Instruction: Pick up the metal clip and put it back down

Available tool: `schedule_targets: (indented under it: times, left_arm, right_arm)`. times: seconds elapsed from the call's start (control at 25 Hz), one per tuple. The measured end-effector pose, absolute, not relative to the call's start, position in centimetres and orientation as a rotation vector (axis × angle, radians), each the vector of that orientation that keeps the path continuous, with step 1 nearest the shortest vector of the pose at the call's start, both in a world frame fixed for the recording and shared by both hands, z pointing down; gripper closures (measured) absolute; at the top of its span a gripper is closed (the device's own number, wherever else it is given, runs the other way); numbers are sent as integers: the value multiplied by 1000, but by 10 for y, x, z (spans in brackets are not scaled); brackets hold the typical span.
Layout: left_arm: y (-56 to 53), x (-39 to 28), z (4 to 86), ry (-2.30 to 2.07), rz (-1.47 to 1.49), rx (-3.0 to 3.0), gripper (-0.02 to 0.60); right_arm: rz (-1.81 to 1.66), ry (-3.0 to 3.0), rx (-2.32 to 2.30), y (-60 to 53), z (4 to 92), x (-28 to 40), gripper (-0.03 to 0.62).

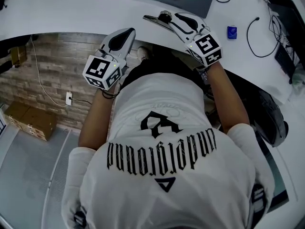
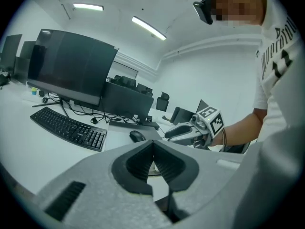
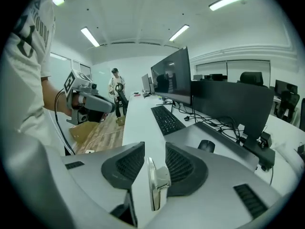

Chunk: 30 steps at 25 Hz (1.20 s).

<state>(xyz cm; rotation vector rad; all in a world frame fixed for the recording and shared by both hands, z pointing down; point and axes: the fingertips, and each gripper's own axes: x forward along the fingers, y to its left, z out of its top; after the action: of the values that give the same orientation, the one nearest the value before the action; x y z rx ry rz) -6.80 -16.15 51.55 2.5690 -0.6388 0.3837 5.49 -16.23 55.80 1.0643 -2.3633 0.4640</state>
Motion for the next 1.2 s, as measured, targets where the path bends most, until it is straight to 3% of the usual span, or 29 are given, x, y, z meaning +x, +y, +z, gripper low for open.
schedule_targets:
  times: [0.56, 1.0, 1.2]
  left_arm:
    - [-113, -89, 379, -592, 152, 2789, 569]
    - [-102, -121, 320, -611, 44, 2871, 569]
    - [-91, -122, 314, -538, 69, 2934, 569]
  right_arm:
    - [205, -2436, 1247, -113, 410, 24, 491]
    - [53, -2509, 1357, -96, 325, -7, 493]
    - [31, -2509, 1430, -67, 307, -5, 560]
